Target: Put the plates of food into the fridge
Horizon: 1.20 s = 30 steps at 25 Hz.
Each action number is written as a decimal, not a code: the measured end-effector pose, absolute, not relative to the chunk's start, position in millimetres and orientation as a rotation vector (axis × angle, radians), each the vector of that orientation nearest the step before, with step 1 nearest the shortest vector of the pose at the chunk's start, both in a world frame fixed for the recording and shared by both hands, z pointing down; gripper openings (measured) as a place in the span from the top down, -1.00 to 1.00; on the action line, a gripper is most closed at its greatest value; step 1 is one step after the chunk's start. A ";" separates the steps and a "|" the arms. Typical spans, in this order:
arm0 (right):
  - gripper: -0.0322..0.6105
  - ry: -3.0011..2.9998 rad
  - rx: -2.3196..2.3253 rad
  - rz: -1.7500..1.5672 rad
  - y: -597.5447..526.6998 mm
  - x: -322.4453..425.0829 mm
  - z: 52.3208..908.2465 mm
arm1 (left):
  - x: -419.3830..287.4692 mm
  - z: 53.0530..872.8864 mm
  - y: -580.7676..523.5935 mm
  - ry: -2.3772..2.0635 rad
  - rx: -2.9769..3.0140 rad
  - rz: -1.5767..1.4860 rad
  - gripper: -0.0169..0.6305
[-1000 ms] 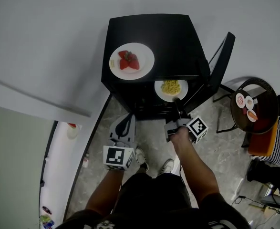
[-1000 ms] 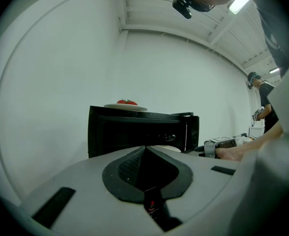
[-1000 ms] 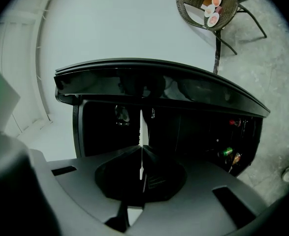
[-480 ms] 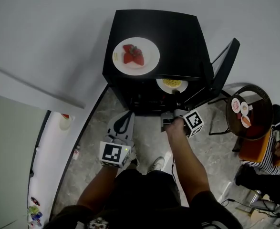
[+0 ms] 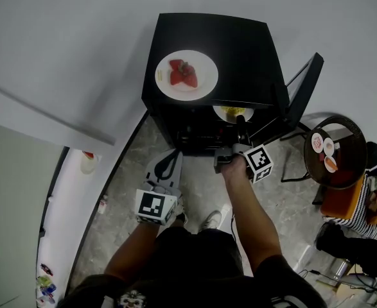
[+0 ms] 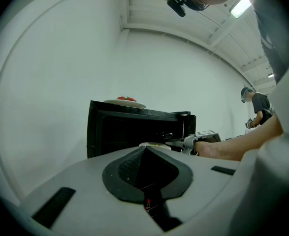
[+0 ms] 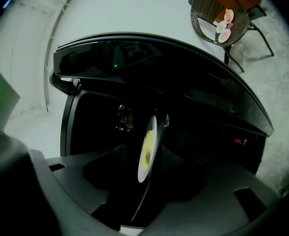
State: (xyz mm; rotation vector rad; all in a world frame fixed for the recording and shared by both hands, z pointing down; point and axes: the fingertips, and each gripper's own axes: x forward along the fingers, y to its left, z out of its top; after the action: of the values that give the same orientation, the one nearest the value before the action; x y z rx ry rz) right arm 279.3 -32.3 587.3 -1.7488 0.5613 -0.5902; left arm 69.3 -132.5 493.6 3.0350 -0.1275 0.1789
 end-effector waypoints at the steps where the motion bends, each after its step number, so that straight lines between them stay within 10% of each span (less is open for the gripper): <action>1: 0.16 0.556 -1.758 -0.588 -30.3 278.6 586.9 | 69.4 492.6 -132.5 -0.126 3.035 0.175 0.88; 30: 0.82 1.479 -2.779 0.314 6.9 145.5 387.5 | 75.2 444.7 -87.6 -0.027 3.092 0.080 0.88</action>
State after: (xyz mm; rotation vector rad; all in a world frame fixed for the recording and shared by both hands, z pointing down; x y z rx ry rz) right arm 145.5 6.9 387.5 -2.7786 1.4785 0.3136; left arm 75.2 -87.6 444.7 3.0921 -0.0275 0.0797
